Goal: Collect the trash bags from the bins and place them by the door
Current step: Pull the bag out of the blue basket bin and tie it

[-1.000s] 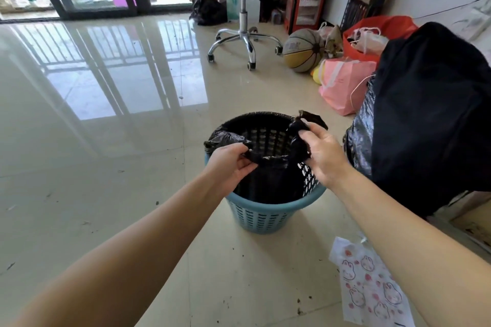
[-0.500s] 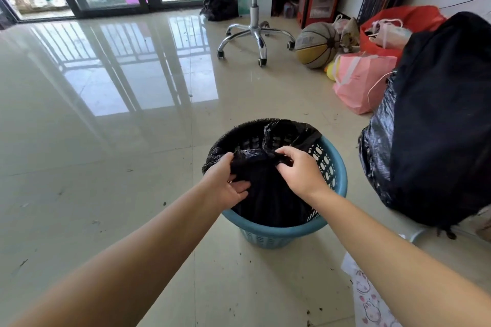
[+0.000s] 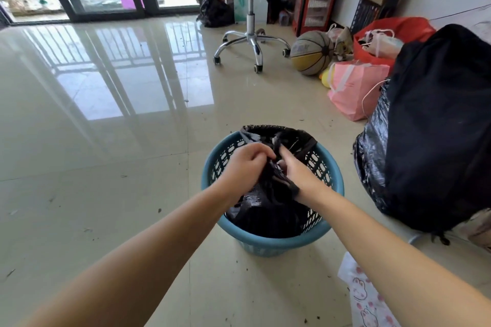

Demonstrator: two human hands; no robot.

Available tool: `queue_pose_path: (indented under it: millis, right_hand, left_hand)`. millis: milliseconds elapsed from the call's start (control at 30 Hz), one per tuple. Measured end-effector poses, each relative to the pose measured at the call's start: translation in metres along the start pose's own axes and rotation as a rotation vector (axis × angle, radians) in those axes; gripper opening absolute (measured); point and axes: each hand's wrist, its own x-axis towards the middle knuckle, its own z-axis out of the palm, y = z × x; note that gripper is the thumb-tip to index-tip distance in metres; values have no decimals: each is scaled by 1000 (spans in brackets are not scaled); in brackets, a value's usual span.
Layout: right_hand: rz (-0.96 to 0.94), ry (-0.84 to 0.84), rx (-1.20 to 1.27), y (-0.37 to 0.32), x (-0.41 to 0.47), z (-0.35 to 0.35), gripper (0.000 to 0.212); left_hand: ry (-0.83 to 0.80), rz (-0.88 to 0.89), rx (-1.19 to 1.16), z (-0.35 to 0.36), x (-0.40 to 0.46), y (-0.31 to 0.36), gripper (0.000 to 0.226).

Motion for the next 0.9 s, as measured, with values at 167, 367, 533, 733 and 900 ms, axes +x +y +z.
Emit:
queue_pose_path:
  millis: [167,367,533,733,900]
  right_hand:
    - [-202,86,-144,-1,-5,9,30]
    - [-150,25,-131,4,-15,7,30]
    - [-84,-169,-248,8,-22,-2,37]
    - [-21,180,-276,28,-17,-14,24]
    - [53,336,-134,37,-6,-13,78]
  left_hand:
    - [-93,458,532,-9,-12,-11,16]
    - [108,-332,278,-20,45,-28,57]
    - [-244,-390,116,21,65,-14,26]
    - [-80,-158,399,27,49,-18,30]
    - [-219,-178,171,-2,18,-17,34]
